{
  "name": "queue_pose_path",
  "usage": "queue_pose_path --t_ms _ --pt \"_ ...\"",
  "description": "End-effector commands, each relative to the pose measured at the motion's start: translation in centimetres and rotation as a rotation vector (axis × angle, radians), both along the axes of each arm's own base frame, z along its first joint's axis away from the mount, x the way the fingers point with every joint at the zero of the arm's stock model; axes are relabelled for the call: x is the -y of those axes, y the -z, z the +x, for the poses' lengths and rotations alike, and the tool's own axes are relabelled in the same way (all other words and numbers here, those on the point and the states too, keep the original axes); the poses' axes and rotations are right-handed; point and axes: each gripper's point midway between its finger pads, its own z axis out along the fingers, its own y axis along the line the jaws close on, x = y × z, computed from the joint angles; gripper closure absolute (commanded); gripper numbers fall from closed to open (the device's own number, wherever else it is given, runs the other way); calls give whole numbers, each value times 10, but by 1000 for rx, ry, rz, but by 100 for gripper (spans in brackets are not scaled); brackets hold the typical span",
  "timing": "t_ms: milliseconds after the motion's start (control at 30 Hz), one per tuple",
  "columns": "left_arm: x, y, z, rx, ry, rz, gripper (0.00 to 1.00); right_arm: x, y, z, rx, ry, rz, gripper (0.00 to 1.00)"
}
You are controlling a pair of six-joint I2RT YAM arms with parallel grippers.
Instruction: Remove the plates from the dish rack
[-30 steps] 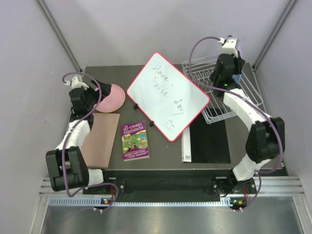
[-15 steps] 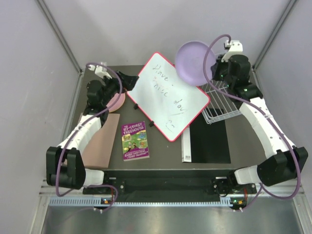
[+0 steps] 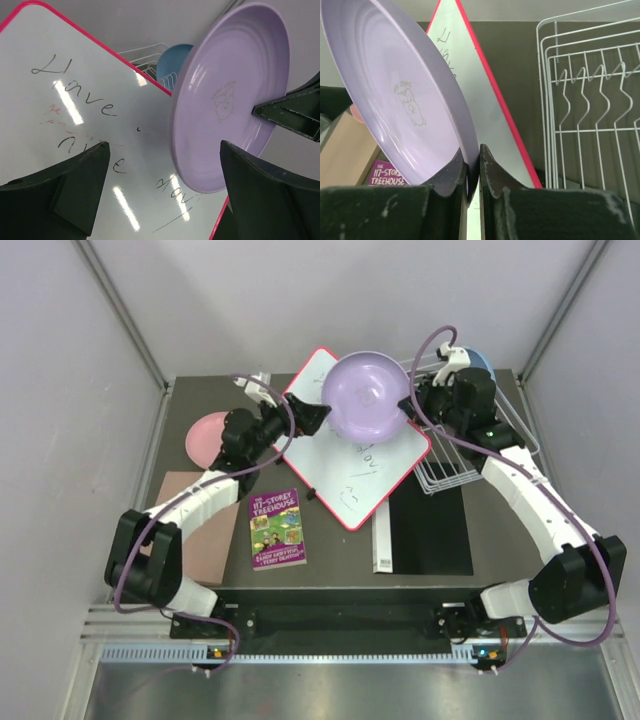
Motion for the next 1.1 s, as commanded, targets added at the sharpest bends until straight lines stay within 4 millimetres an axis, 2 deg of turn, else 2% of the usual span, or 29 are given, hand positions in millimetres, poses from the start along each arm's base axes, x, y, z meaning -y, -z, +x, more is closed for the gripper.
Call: queue_pose_path --t_ms 0,67,133,267,400,433,533,567,600,633,667,767,833,867,900,967,1000,1067 --pt "17 -37 2 131 4 -14 5 -22 -32 -2 90 -63 81 100" --pt "26 -37 0 137 20 -12 5 -26 -31 -3 88 -73 81 100" --pt "33 -35 -1 138 32 0 9 -29 -30 -5 86 -87 87 100" --pt "36 -32 2 131 27 16 30 -34 -30 -9 85 -114 107 100" --pt "37 -27 5 121 27 16 44 -37 -26 -14 75 -136 121 100" --pt "37 -27 5 119 26 15 55 -38 -26 -14 75 -141 122 100" --pt "36 -25 6 117 18 16 73 -40 -25 -15 71 -157 128 100" --pt "35 -23 6 115 16 16 88 -42 -24 -17 70 -165 130 100" --pt "35 -23 5 117 18 18 95 -42 -26 -16 75 -164 134 100" --pt "35 -22 6 115 13 20 100 -42 -26 -16 78 -165 135 100" --pt "35 -21 6 113 13 24 100 -43 -26 -16 79 -173 136 100" --pt "27 -23 8 122 -33 45 100 -43 -29 -17 90 -175 133 81" --pt "18 -30 8 144 -75 66 100 -39 -30 -17 97 -160 121 55" --pt "10 -34 12 150 -118 80 100 -34 -33 -15 109 -132 106 46" --pt "-3 -34 14 131 -157 115 100 -28 -33 -14 118 -112 82 45" --pt "-22 -47 18 133 -204 118 100 -9 -36 -12 132 -36 48 43" --pt "-46 -56 21 129 -251 102 100 0 -36 -11 143 -11 23 38" --pt "-73 -60 22 113 -305 89 100 24 -40 -9 159 67 -10 37"
